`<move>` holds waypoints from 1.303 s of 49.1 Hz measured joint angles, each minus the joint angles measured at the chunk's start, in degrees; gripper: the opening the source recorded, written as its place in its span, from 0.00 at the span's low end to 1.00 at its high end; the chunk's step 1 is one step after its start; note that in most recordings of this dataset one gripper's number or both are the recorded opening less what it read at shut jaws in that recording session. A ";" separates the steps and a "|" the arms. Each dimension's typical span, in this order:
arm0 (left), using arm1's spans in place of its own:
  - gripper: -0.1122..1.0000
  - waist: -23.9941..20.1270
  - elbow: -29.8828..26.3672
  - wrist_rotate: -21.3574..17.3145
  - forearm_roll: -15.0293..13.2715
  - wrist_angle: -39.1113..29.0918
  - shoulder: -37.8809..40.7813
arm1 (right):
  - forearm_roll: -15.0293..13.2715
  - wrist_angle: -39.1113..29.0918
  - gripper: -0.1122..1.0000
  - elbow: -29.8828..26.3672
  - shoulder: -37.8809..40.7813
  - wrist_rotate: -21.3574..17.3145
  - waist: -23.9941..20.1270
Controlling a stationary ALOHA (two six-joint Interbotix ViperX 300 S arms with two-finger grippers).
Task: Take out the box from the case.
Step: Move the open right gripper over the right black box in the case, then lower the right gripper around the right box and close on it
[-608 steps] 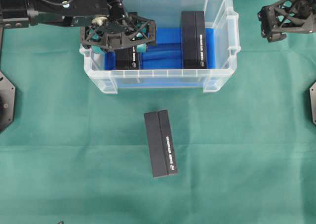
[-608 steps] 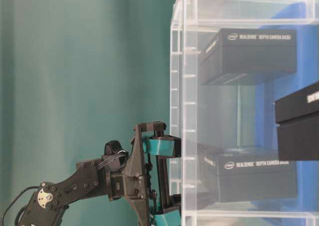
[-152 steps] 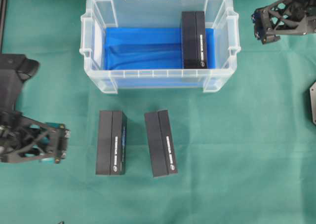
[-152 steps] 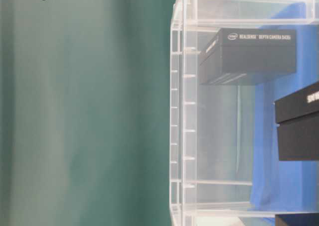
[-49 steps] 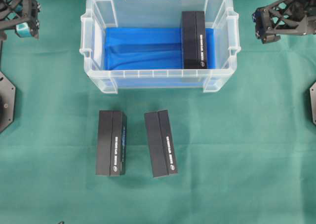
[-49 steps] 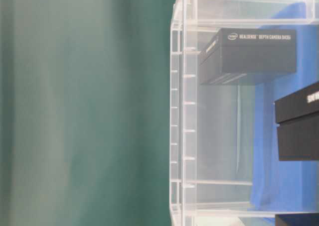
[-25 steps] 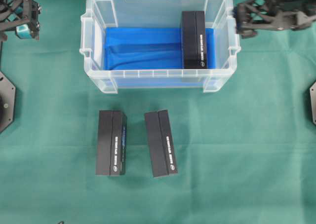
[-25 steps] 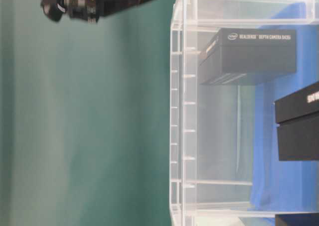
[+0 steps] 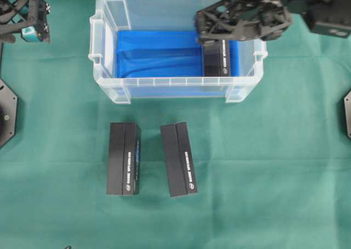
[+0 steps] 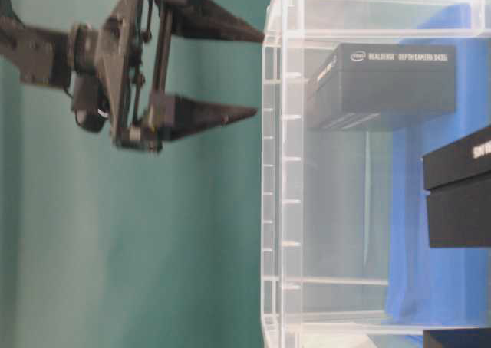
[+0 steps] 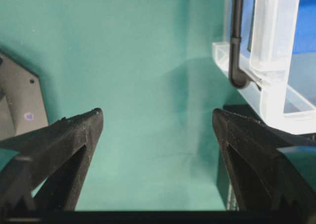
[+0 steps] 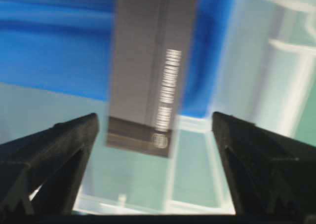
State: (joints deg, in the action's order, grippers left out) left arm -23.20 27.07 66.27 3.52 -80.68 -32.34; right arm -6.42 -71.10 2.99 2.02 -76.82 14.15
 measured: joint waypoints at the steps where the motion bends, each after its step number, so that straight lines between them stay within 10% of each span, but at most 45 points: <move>1: 0.98 0.09 0.00 0.00 0.00 0.00 0.09 | 0.00 0.00 0.94 -0.53 0.35 -0.26 -0.09; 64: 0.98 1.85 0.00 0.18 0.00 0.18 -0.09 | -0.26 -1.58 0.94 -4.39 3.87 -0.26 -0.88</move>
State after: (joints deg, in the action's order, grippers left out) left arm -21.36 27.07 66.45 3.52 -80.51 -32.43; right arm -6.68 -72.69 -1.41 5.89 -77.08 13.27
